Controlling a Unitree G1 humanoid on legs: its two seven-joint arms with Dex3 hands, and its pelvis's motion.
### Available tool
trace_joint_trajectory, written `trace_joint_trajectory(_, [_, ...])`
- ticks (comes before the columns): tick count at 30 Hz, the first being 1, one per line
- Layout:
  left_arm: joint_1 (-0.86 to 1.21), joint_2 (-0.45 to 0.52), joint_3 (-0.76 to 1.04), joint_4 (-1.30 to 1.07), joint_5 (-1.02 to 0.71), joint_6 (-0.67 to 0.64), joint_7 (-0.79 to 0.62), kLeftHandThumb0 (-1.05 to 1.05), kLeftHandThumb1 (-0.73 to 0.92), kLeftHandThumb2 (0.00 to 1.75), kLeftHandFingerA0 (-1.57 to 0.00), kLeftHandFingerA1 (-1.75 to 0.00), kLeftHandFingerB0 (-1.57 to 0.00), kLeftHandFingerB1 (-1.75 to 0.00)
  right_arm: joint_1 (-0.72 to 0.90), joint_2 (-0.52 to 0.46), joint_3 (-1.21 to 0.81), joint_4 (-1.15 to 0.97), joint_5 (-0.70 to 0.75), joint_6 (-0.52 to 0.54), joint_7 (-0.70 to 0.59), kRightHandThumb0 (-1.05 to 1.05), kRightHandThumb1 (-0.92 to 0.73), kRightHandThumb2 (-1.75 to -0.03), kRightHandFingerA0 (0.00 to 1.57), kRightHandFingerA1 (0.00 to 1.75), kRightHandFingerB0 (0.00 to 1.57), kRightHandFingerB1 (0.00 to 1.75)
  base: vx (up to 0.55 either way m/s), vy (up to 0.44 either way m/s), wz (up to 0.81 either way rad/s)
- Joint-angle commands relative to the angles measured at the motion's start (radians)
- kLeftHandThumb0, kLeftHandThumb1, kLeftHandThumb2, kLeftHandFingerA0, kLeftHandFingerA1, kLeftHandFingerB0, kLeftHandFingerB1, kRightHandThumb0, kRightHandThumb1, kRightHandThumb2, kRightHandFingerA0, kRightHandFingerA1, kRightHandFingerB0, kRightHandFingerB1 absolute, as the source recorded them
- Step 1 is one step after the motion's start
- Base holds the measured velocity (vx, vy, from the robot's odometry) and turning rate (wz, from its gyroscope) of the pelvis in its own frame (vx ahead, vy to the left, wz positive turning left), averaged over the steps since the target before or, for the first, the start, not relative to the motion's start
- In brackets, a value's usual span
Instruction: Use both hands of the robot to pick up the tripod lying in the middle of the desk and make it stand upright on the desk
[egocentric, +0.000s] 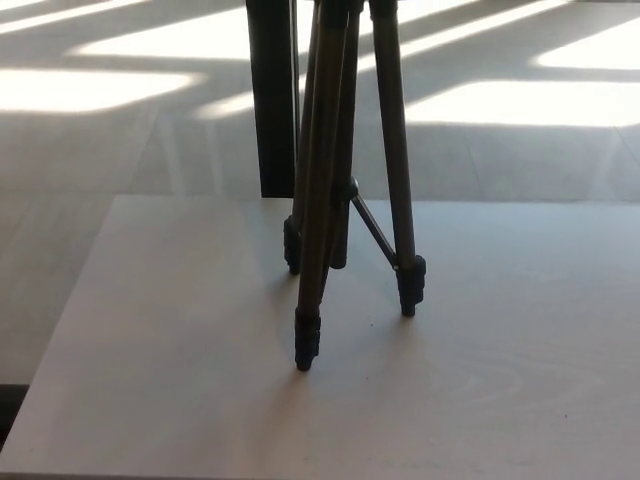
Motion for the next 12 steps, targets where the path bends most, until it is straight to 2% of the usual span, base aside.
trace_joint_trajectory(1, [0.026, 0.018, -0.001, 0.020, -0.045, -0.073, -0.069, -0.67, 0.66, 0.59, -0.42, -0.69, -0.37, -0.56, -0.007, -0.026, -0.029, 0.037, 0.077, -0.024, 0.057, -0.63, -0.65, -0.60, 0.35, 0.77, 0.40, 0.39, 0.00, 0.000, 0.00])
trace_joint_trajectory(2, [0.034, 0.022, 0.002, 0.026, -0.050, -0.078, -0.076, -0.67, 0.66, 0.59, -0.42, -0.69, -0.37, -0.56, -0.001, -0.024, -0.030, 0.040, 0.079, -0.028, 0.064, -0.63, -0.65, -0.60, 0.35, 0.77, 0.40, 0.39, 0.00, 0.000, 0.00])
trace_joint_trajectory(3, [0.033, 0.024, 0.009, 0.027, -0.060, -0.072, -0.077, -0.65, 0.65, 0.59, -0.43, -0.69, -0.38, -0.57, 0.001, -0.018, -0.026, 0.034, 0.071, -0.049, 0.055, -0.66, -0.66, -0.60, 0.42, 0.93, 0.40, 0.40, 0.00, 0.000, 0.00])
trace_joint_trajectory(4, [0.035, 0.026, 0.011, 0.028, -0.065, -0.074, -0.081, -0.67, 0.65, 0.60, -0.47, -0.70, -0.40, -0.57, 0.003, -0.015, -0.024, 0.030, 0.067, -0.061, 0.049, -0.72, -0.53, -0.90, 0.44, 0.78, 0.35, 0.52, 0.00, 0.000, 0.00])
trace_joint_trajectory(6, [0.036, 0.036, 0.007, 0.043, -0.065, -0.091, -0.102, -0.69, 0.64, 0.62, -0.47, -0.69, -0.39, -0.55, 0.008, -0.020, -0.004, 0.033, 0.049, -0.073, 0.035, -0.71, -0.55, -0.91, 0.45, 0.76, 0.32, 0.51, 0.00, 0.000, 0.00])
trace_joint_trajectory(7, [0.035, 0.036, 0.011, 0.039, -0.073, -0.101, -0.113, -0.68, 0.63, 0.61, -0.48, -0.66, -0.42, -0.53, 0.011, -0.022, 0.012, 0.035, 0.032, -0.100, 0.036, -0.63, -0.67, -0.60, 0.48, 0.84, 0.36, 0.39, 0.00, 0.000, 0.00])
trace_joint_trajectory(10, [0.045, 0.029, 0.017, 0.011, -0.090, -0.109, -0.131, -0.67, 0.64, 0.61, -0.51, -0.68, -0.46, -0.55, 0.016, -0.026, 0.018, 0.040, 0.042, -0.113, 0.045, -0.63, -0.65, -0.60, 0.53, 0.94, 0.36, 0.39, 0.00, 0.000, 0.00])
trace_joint_trajectory(11, [0.055, 0.019, 0.016, -0.026, -0.095, -0.102, -0.131, -0.64, 0.64, 0.61, -0.52, -0.70, -0.45, -0.56, 0.022, -0.030, 0.031, 0.042, 0.031, -0.125, 0.049, -0.72, -0.54, -0.91, 0.56, 0.83, 0.28, 0.49, 0.00, 0.000, 0.00])
trace_joint_trajectory(12, [0.055, 0.019, 0.016, -0.026, -0.095, -0.102, -0.131, -0.64, 0.64, 0.61, -0.52, -0.70, -0.45, -0.56, 0.022, -0.030, 0.031, 0.042, 0.031, -0.125, 0.049, -0.72, -0.54, -0.91, 0.56, 0.83, 0.28, 0.49, 0.00, 0.000, 0.00])
